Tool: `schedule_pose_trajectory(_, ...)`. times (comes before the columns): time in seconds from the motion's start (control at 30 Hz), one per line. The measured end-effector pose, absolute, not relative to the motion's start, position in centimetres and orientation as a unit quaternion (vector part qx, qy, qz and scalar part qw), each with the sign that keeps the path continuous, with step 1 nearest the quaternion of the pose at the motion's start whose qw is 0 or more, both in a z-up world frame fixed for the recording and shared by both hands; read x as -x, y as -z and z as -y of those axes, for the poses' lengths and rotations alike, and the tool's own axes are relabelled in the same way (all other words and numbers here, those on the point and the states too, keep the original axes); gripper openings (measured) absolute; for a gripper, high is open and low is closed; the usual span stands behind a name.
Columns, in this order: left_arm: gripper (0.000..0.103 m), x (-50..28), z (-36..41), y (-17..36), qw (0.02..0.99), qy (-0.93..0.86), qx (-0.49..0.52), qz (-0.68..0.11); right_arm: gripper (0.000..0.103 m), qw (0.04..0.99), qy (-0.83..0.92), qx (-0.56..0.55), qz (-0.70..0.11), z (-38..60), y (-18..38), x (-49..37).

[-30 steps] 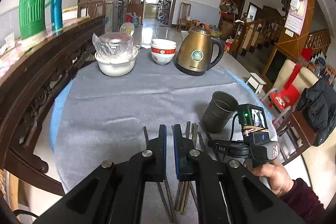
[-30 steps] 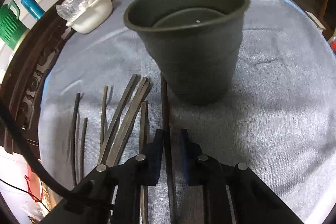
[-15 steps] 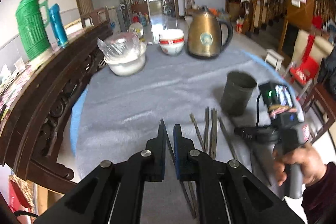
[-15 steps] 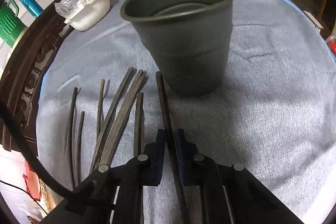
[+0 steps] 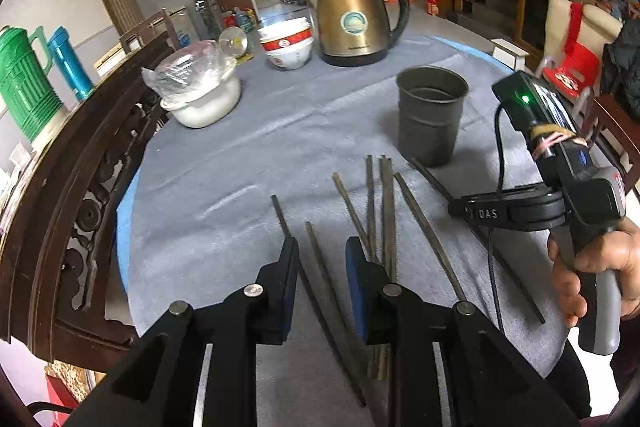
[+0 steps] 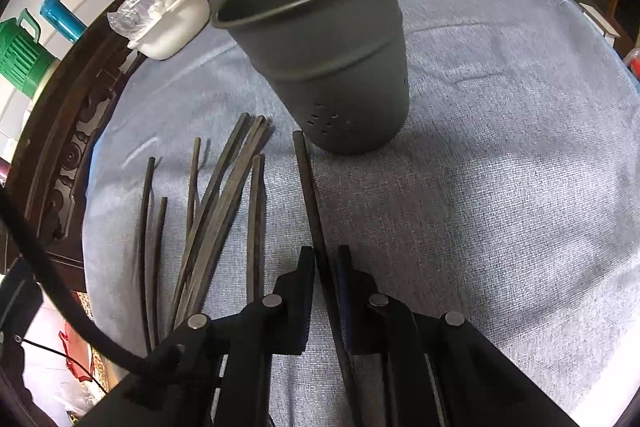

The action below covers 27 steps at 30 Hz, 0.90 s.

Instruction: Organize utensils

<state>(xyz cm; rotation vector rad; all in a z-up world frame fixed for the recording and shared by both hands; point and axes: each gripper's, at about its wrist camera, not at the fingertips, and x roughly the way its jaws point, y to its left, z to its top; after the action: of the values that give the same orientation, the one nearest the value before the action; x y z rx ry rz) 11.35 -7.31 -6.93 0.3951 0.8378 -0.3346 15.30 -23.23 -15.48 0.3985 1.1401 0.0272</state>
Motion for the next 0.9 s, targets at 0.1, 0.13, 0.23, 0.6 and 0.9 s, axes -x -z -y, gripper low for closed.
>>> schedule_pose_trajectory(0.1, 0.024, -11.5, 7.8, 7.3, 0.878, 0.166, -0.195, -0.405, 0.012, 0.822, -0.015, -0.186, -0.537, 23.4, 15.3, -15.1)
schedule_pose_trajectory(0.13, 0.024, -11.6, 8.0, 7.5, 0.876, 0.168, -0.195, -0.407, 0.012, 0.822, -0.015, -0.186, -0.537, 23.5, 15.3, -15.1)
schedule_pose_trajectory(0.23, 0.024, -11.7, 8.1, 7.7, 0.875, 0.170, -0.197, -0.409, 0.012, 0.822, -0.017, -0.186, -0.539, 23.6, 15.2, -14.9)
schedule_pose_trajectory(0.6, 0.024, -12.8, 7.4, 8.8, 0.871, 0.165, -0.190, -0.423, 0.012, 0.822, 0.007, -0.155, -0.547, 21.6, 15.3, -17.2)
schedule_pose_trajectory(0.9, 0.027, -13.7, 6.4, 9.8, 0.867, 0.161, -0.184, -0.435, 0.013, 0.833, 0.035, -0.121, -0.539, 19.6, 14.9, -19.1)
